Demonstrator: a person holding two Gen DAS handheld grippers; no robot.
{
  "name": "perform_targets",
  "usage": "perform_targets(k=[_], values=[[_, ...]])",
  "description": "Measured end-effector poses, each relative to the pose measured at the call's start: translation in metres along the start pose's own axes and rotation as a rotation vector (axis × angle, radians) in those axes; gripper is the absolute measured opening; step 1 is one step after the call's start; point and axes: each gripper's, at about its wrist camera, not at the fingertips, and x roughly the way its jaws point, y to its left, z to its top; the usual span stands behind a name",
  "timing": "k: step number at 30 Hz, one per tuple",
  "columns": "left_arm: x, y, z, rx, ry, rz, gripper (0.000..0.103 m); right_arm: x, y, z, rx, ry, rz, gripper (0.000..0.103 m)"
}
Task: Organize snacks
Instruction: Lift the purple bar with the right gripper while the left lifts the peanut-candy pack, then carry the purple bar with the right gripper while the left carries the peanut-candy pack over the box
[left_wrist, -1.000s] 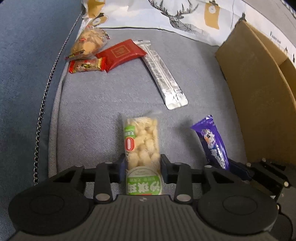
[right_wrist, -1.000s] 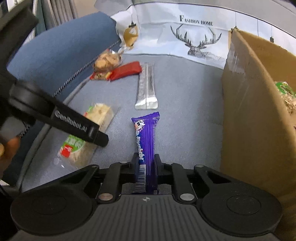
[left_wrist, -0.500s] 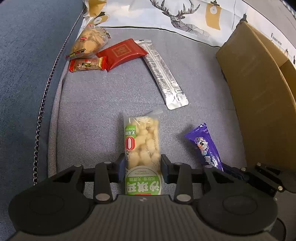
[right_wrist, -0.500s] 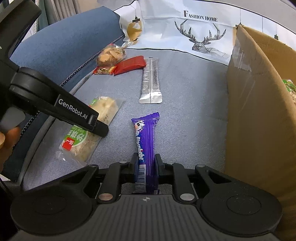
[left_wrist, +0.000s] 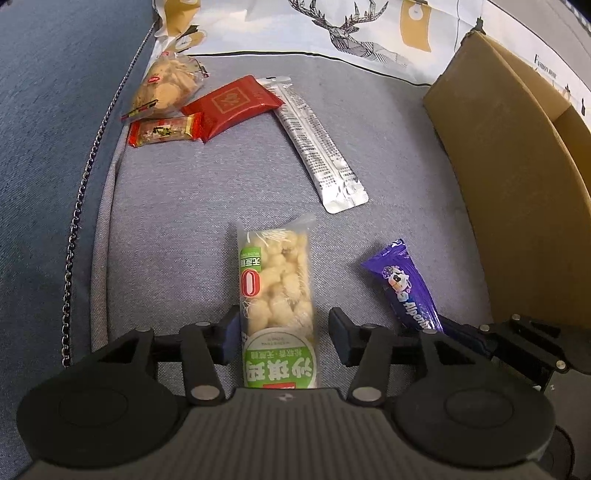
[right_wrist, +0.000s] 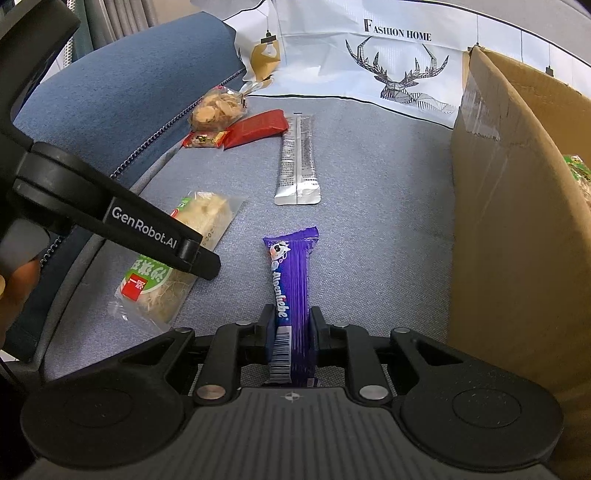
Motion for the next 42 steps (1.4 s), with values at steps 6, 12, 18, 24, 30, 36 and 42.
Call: perform_targets(k=[6,12,18,24,30,36,42], values=[[0.0,-0.001,0.0,0.006,-0.001,0.003,0.056,0.0,0.0,0.0,-0.002,0.0,-0.001,0.019],[0.0,-0.001,-0.001,0.019,-0.007,0.019,0.048,0.001,0.0,-0.001,-0.009,-0.003,-0.005,0.019],[-0.003,0.001,0.0,0.01,-0.024,0.017,0.04,-0.003,0.001,-0.001,-0.018,-0.037,-0.022,0.016],[-0.014,0.001,0.002,-0.012,-0.08,-0.012,0.04,-0.014,-0.001,0.001,-0.007,-0.092,-0.017,0.016],[-0.031,-0.005,0.003,-0.013,-0.16,-0.047,0.04,-0.035,0.001,0.005,-0.01,-0.18,-0.021,0.016],[-0.052,-0.005,0.005,-0.031,-0.263,-0.07,0.04,-0.065,-0.005,0.016,0.013,-0.288,-0.034,0.016],[-0.073,-0.012,0.008,-0.05,-0.384,-0.093,0.04,-0.1,-0.024,0.027,0.057,-0.387,-0.037,0.016]])
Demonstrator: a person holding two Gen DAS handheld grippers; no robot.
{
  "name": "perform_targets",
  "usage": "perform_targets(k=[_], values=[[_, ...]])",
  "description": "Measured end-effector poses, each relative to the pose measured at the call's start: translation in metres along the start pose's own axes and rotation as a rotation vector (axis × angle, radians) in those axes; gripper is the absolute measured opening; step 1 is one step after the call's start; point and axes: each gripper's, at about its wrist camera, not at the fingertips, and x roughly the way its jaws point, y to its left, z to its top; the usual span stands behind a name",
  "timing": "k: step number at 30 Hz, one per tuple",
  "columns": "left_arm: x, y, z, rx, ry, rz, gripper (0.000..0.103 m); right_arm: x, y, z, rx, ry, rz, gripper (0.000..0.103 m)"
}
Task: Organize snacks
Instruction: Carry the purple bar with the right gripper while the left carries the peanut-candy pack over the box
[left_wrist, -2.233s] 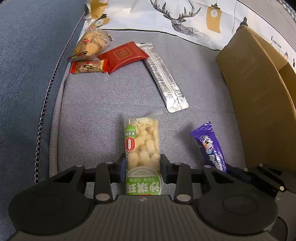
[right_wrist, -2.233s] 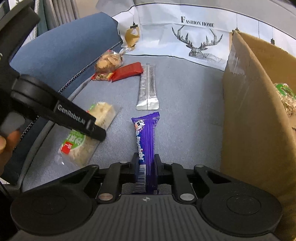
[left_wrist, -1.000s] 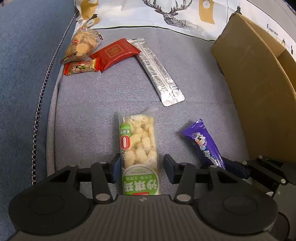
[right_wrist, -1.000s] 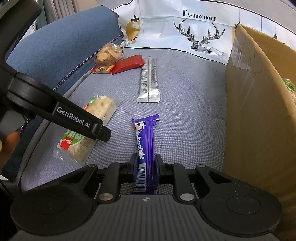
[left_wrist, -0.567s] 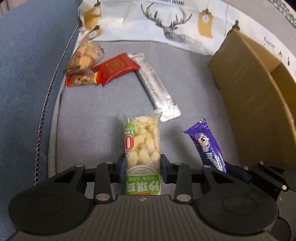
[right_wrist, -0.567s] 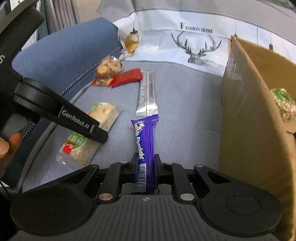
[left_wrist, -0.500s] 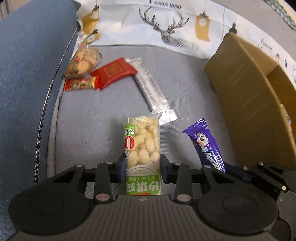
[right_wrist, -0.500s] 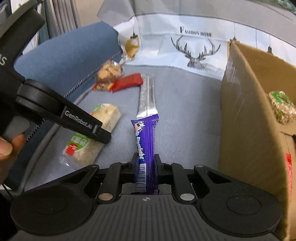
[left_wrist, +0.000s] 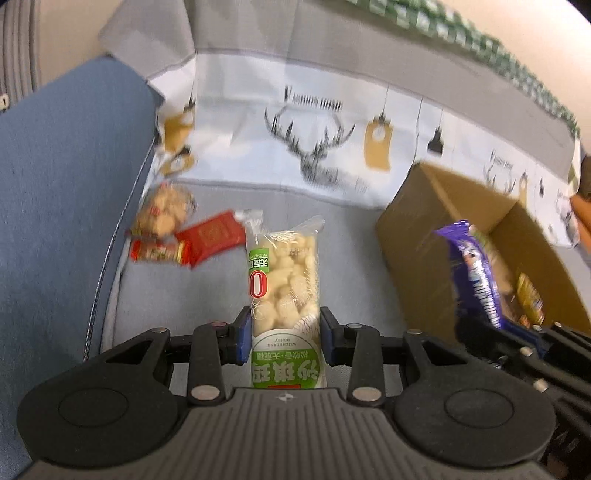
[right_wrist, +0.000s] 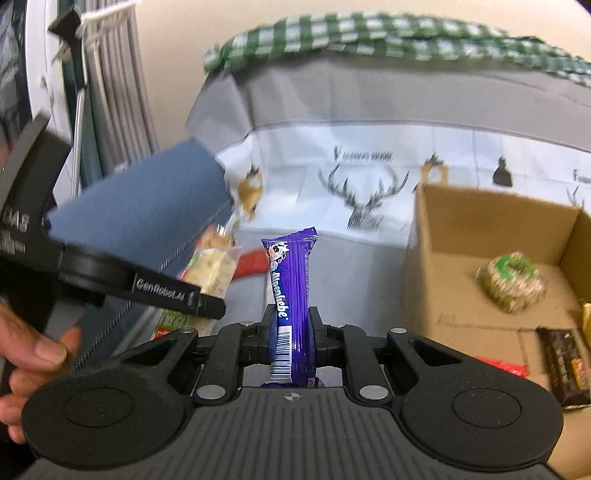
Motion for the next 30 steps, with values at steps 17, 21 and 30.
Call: perform_targets(k=[17,21,30], values=[[-0.017,-0.047,0.018,-0.005,-0.2,-0.104,0.04,-0.06,-0.099,0.049,0.065,-0.169,-0.124,0.016],[-0.018,-0.062,0.021,-0.004,-0.23,-0.134,0.04,-0.065,-0.132,0.054,0.058,-0.181,-0.182,0.016],[-0.011,-0.097,0.028,-0.003,-0.282,-0.201,0.04,-0.071,-0.177,0.04,0.119,-0.153,-0.249,0.016]])
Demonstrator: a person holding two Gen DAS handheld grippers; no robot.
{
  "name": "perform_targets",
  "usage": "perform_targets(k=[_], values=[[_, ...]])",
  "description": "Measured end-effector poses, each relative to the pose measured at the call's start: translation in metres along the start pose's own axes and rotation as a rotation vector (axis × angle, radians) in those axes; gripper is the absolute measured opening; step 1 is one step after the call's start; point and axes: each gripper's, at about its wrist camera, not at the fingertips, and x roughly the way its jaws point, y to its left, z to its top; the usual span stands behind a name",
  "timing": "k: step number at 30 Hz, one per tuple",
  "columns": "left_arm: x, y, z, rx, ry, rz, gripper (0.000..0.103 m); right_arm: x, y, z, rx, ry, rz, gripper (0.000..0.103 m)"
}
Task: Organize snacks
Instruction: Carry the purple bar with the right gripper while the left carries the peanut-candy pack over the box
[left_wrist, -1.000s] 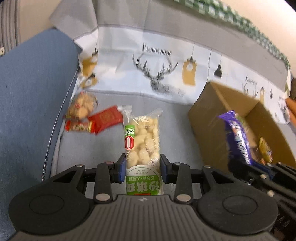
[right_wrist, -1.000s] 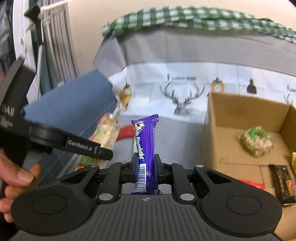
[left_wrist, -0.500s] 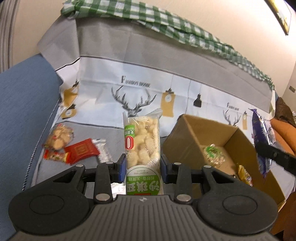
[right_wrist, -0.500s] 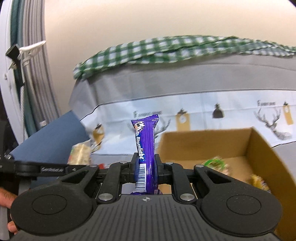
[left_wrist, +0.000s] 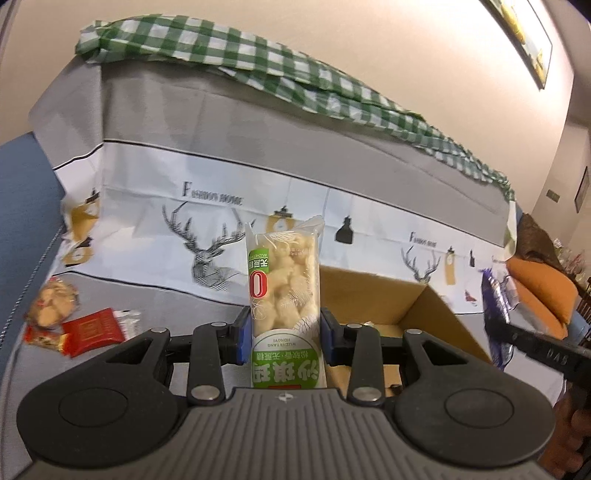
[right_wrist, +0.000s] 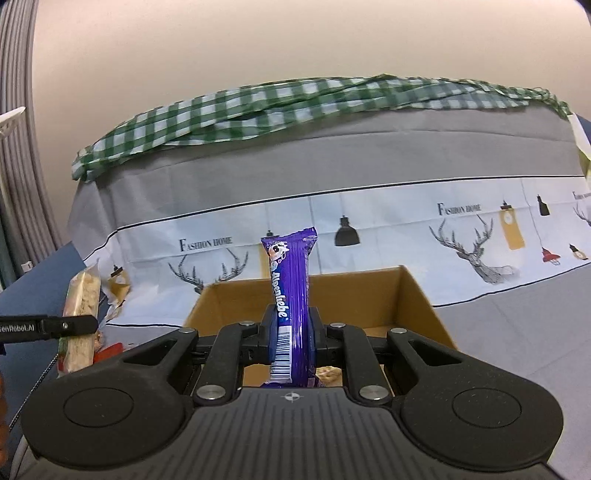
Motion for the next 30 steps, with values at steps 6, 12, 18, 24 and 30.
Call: perform_targets(k=[6,12,18,24,30], values=[[0.01,-0.03,-0.001,0.074,-0.051,-0.032,0.04,-0.001,-0.006,-0.005,-0.046,0.008,-0.019,0.016],[0.02,-0.053,-0.002,0.072,-0.068,-0.086,0.04,0.001,-0.017,-0.005,-0.029,0.018,-0.039,0.016],[0.022,-0.074,-0.005,0.105,-0.078,-0.145,0.04,0.005,-0.018,-0.007,-0.042,0.032,-0.055,0.016],[0.032,-0.088,-0.008,0.086,-0.065,-0.184,0.04,0.007,-0.015,-0.007,-0.065,0.043,-0.074,0.016],[0.042,-0.104,-0.011,0.081,-0.048,-0.219,0.04,0.01,-0.017,-0.009,-0.071,0.063,-0.095,0.016]])
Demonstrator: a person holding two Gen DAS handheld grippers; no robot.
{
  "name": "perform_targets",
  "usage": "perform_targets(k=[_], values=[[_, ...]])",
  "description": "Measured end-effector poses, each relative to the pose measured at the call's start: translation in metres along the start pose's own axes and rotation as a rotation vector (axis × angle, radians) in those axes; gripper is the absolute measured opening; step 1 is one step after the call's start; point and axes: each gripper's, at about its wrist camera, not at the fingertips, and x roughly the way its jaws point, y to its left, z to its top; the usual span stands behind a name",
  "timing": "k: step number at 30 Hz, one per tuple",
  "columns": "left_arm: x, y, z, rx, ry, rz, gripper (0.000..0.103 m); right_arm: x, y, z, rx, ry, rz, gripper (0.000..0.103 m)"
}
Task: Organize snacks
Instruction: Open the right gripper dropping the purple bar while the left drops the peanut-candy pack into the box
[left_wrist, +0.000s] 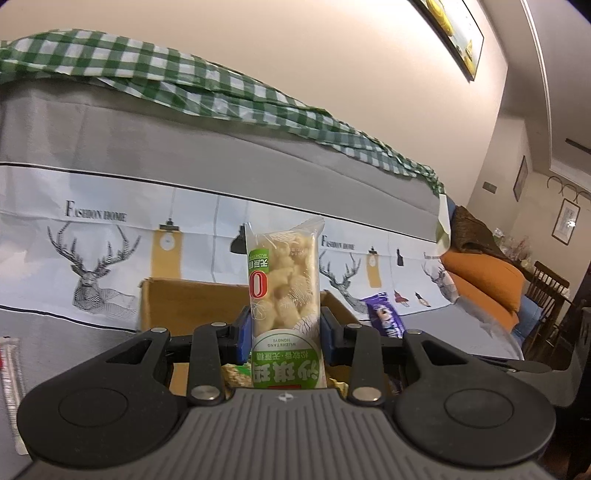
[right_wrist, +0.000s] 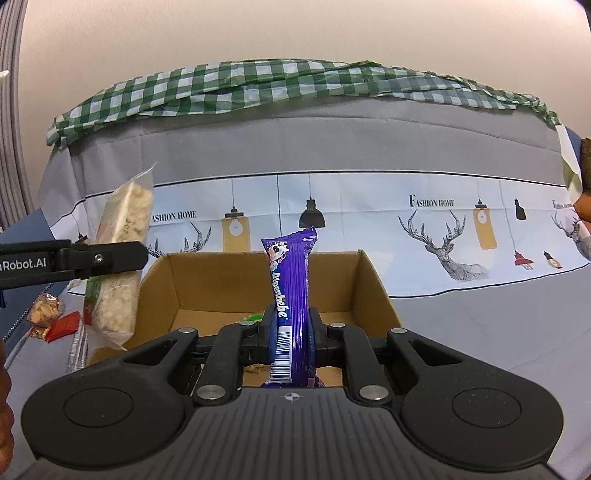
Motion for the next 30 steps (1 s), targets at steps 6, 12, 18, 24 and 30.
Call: perform_targets(k=[6,12,18,24,30], values=[[0.006,-0.008,-0.002,-0.003,-0.002,-0.021,0.04,0.003,-0.002,-0.001,0.004,0.015,-0.022,0.016],[0.009,-0.011,-0.002,-0.014,-0.006,-0.032,0.04,0.003,-0.003,-0.001,0.001,0.018,-0.029,0.016],[0.009,-0.012,-0.002,-0.017,-0.008,-0.037,0.04,0.003,-0.001,-0.001,0.0,0.02,-0.038,0.016],[0.011,-0.01,0.0,-0.032,0.007,-0.047,0.04,0.004,-0.001,-0.001,0.002,0.024,-0.038,0.016],[0.01,-0.008,0.0,-0.031,0.017,-0.047,0.054,0.013,-0.001,-0.003,0.006,0.07,-0.076,0.051]])
